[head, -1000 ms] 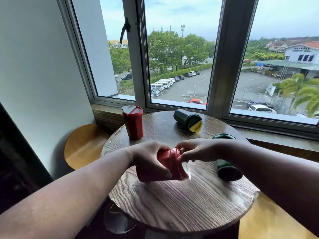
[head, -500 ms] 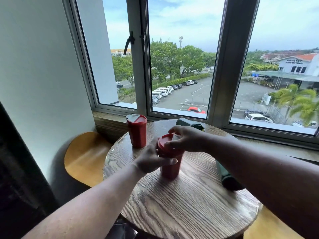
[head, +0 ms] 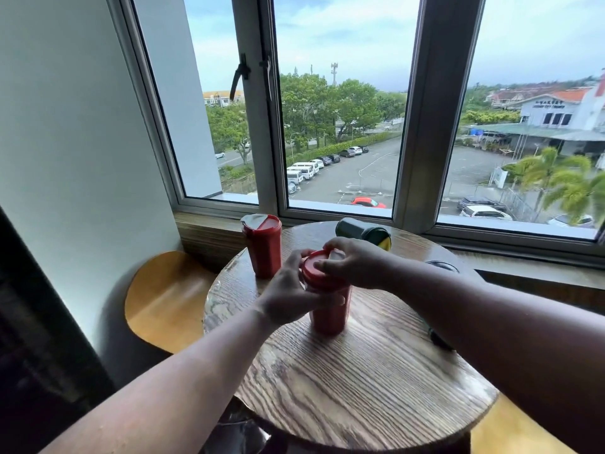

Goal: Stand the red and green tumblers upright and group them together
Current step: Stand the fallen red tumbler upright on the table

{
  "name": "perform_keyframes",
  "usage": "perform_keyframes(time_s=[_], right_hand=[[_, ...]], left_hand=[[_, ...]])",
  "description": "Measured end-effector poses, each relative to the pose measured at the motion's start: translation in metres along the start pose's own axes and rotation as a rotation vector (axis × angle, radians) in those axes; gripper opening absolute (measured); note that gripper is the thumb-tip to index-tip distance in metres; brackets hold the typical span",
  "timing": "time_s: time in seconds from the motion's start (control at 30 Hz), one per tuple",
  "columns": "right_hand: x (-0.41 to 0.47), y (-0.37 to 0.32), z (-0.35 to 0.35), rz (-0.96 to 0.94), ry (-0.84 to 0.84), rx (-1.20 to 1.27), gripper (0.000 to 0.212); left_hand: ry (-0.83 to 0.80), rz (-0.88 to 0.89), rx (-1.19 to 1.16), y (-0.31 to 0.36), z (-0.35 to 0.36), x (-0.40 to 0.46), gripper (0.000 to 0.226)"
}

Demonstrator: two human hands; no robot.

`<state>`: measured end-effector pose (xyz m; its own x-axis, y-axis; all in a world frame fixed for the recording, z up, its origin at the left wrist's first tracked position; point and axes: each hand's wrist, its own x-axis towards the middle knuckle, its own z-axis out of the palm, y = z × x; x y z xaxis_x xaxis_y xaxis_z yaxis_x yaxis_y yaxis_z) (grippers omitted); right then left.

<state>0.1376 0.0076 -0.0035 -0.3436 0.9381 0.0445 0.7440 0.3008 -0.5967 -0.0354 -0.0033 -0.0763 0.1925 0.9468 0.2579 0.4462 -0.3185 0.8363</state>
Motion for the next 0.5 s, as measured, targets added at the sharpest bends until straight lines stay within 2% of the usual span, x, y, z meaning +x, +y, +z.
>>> perform_keyframes(time_s=[0.1,0.27,0.37,0.5], right_hand=[[0.002,0.0,0.0,0.054,0.004,0.088,0.033],[0.002,0.005,-0.004,0.145,0.023,0.236,0.025],[0.001,0.01,-0.006,0.181,0.058,0.251,0.02],[-0.001,0.014,-0.006,0.233,0.092,0.31,0.023]], left_hand=[[-0.003,0.041,0.097,0.004,-0.003,0.001,0.094],[-0.153,0.027,0.147,0.007,-0.016,0.013,0.1],[-0.221,0.032,0.171,0.011,-0.023,0.017,0.092],[-0.311,0.044,0.232,0.019,-0.029,0.023,0.085]])
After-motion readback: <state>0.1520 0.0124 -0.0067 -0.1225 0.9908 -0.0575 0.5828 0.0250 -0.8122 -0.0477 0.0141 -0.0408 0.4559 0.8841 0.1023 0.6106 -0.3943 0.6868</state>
